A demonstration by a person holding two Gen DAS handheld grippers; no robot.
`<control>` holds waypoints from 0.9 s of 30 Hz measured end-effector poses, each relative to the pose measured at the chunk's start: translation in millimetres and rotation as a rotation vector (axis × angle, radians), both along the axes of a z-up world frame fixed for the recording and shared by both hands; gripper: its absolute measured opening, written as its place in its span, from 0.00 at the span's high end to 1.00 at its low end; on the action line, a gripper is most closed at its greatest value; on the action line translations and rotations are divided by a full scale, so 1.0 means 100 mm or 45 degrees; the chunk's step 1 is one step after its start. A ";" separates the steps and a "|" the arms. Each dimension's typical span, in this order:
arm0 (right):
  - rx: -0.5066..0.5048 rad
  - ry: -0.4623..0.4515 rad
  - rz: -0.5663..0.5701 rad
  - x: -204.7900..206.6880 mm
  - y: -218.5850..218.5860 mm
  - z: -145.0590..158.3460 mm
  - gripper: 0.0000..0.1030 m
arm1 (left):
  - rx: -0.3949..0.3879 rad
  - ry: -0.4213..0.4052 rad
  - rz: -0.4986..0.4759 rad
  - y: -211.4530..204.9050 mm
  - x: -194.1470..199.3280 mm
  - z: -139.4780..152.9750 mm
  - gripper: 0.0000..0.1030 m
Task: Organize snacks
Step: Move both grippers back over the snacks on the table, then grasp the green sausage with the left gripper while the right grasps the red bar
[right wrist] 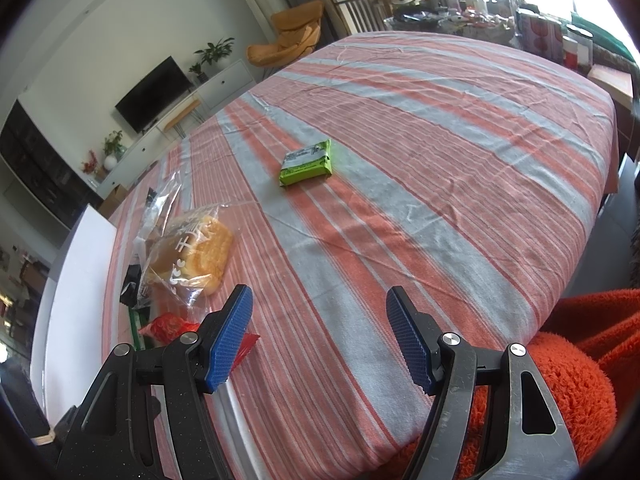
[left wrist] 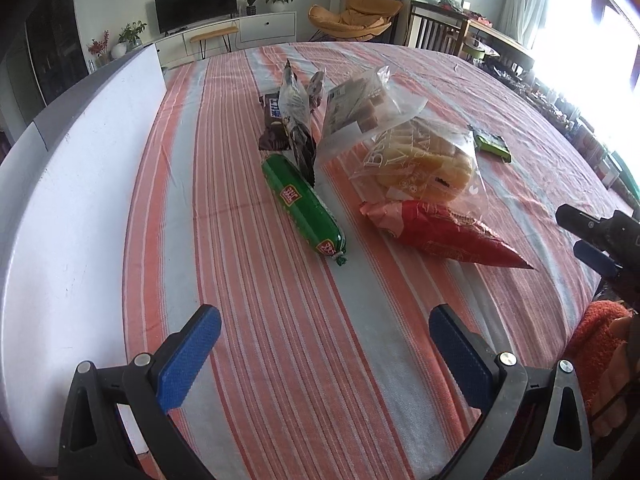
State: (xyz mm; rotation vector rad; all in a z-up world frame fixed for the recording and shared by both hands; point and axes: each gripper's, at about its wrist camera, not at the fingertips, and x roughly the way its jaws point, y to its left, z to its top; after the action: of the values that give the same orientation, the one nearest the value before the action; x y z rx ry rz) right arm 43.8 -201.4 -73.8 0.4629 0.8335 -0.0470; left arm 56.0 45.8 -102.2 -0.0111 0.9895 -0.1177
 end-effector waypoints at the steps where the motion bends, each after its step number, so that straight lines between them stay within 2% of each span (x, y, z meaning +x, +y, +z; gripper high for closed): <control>1: 0.000 0.000 0.000 0.00 0.00 0.00 0.29 | -0.009 -0.003 0.000 0.01 0.00 0.03 0.00; 9: 0.021 -0.005 -0.018 -0.02 -0.02 0.00 0.29 | -0.126 -0.034 0.010 0.16 0.22 0.40 0.00; 15: 0.067 -0.003 -0.046 -0.02 -0.07 -0.03 0.29 | -0.320 -0.077 0.106 0.45 0.53 0.82 0.00; 18: 0.084 0.003 -0.057 -0.01 -0.09 -0.05 0.29 | -0.262 -0.038 0.132 0.44 0.65 0.77 0.00; 21: 0.092 0.004 -0.062 -0.01 -0.11 -0.06 0.29 | -0.143 0.040 0.113 0.30 0.72 0.55 0.01; 27: 0.094 0.003 -0.062 -0.01 -0.11 -0.06 0.29 | 0.034 0.094 0.159 0.18 0.85 0.18 0.08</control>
State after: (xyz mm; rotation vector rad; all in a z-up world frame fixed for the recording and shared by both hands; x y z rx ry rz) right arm 42.7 -212.4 -79.9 0.5530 0.8286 -0.0618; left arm 141.0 63.9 -83.7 -0.0533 1.0616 0.0105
